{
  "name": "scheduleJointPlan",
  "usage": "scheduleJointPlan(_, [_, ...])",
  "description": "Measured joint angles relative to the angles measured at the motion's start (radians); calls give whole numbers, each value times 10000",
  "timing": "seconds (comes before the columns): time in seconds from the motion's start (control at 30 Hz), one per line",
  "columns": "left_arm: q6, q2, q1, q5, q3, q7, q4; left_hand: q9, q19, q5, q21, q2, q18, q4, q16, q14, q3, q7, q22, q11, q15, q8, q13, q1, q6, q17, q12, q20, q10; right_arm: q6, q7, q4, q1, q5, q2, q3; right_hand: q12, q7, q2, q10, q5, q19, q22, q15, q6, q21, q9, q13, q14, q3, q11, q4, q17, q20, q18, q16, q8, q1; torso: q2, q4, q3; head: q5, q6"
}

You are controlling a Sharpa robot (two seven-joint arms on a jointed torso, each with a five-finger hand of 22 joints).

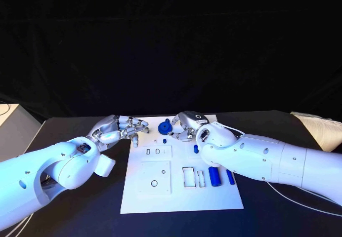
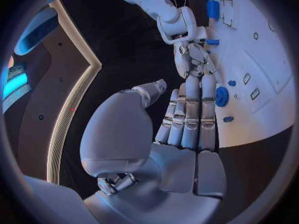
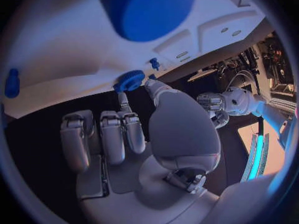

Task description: Assemble the parts on the task board

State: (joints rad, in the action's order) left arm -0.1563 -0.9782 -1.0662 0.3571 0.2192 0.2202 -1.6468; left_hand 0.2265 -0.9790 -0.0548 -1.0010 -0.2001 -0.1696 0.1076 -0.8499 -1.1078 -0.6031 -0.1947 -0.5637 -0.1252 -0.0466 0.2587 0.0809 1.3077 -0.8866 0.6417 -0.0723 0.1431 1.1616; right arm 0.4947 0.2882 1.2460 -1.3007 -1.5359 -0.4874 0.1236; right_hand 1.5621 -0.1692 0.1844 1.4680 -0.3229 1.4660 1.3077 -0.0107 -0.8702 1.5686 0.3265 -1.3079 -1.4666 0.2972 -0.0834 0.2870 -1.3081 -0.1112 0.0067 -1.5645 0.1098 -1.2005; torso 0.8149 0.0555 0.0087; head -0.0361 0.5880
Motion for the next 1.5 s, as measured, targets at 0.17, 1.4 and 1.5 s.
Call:
scheduleJointPlan(0.17, [-1,-13,0,1,0,-1,18,0,0,0,0,0,0,0,0,0,0,0,0,0,0,0,0,0,0,8,0,0,0,-124,-79,294,-169,102,-254,-2,0,10,27,0,0,0,-1,0,-10,0,0,1,0,0,0,0,0,0,0,0,0,-27,-1,-6,-2,12,-1])
scheduleJointPlan(1.4, [-1,48,-2,8,0,-22,30,-3,0,0,0,0,0,0,0,0,0,0,2,0,0,0,0,0,0,5,0,1,0,-1790,-478,-697,-648,847,701,-31,0,239,172,-37,-103,15,-2,173,1227,0,-585,4,15,52,227,-53,4,99,1,0,-493,-462,16,27,-12,-13,-116])
scheduleJointPlan(1.5, [0,66,-2,11,0,-25,31,-3,0,0,0,0,0,0,0,0,0,0,2,0,0,0,0,0,0,5,0,1,0,-1786,-463,-751,-620,780,780,-29,0,270,133,-17,-103,1,4,256,1625,0,-734,5,0,12,307,-12,5,182,1,0,-495,-502,19,28,-7,2,-111])
